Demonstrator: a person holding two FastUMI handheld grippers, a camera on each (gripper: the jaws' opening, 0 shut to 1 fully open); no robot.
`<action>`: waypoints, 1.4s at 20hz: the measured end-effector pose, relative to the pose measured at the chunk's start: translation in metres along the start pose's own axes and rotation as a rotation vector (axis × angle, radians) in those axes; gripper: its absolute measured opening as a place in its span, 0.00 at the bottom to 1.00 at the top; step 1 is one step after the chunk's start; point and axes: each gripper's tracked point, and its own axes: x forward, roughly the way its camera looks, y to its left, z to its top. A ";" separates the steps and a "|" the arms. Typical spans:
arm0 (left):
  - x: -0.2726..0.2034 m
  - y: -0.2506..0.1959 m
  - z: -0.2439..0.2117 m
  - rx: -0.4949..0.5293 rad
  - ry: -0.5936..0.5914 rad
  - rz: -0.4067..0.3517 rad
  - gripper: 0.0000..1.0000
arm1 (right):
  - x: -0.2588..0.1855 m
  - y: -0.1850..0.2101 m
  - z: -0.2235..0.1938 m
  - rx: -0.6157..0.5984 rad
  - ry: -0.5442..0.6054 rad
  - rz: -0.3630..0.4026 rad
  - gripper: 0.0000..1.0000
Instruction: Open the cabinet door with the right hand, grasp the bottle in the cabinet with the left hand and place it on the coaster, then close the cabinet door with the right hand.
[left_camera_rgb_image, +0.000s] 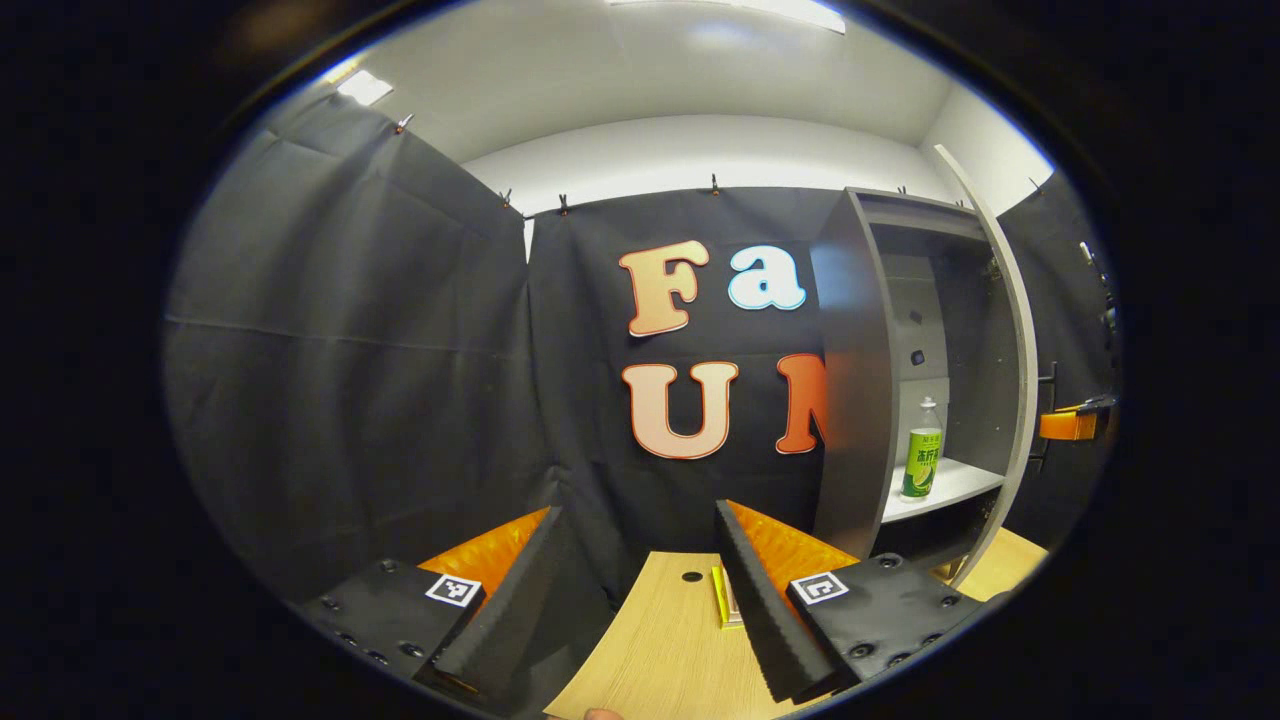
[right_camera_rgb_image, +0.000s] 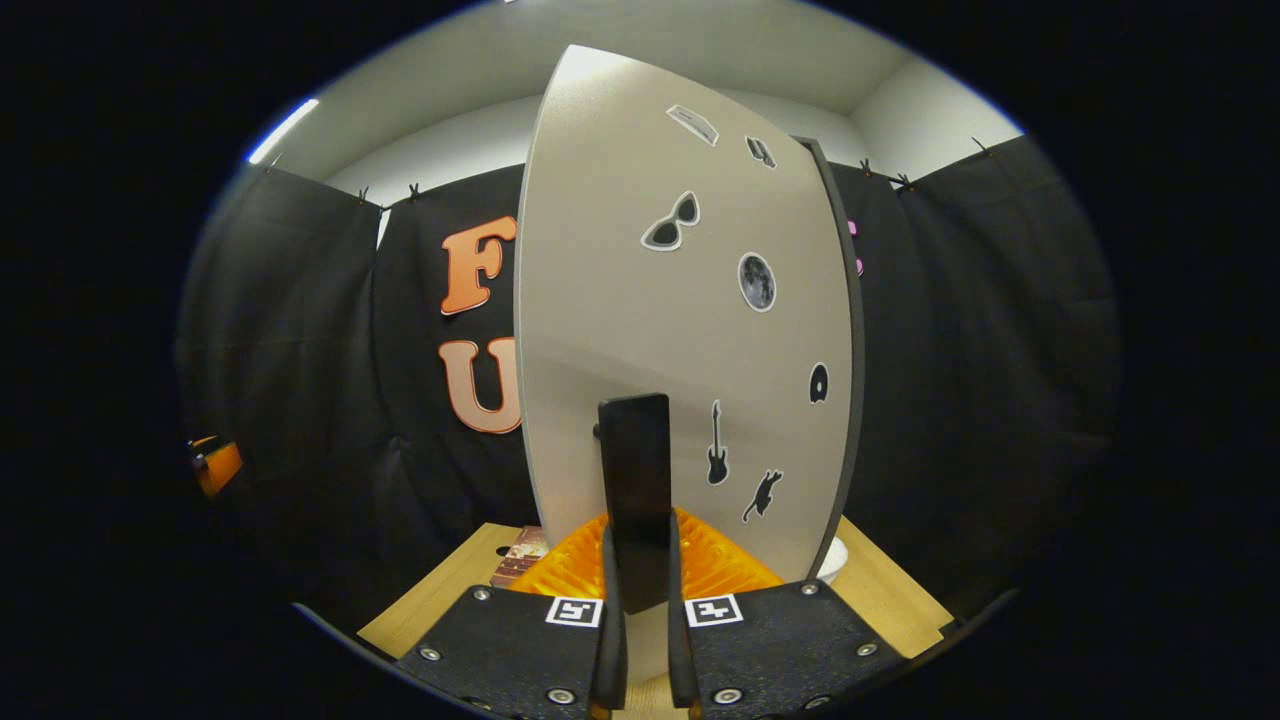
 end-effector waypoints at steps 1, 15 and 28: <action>0.001 -0.002 0.000 -0.001 0.000 -0.005 0.94 | -0.002 -0.002 0.001 -0.006 0.000 -0.011 0.16; 0.019 -0.088 -0.005 -0.009 0.011 -0.158 0.96 | -0.030 -0.051 0.001 -0.047 -0.008 -0.232 0.06; 0.012 -0.206 0.001 -0.017 0.024 -0.273 1.00 | -0.041 -0.090 0.002 -0.004 -0.007 -0.243 0.00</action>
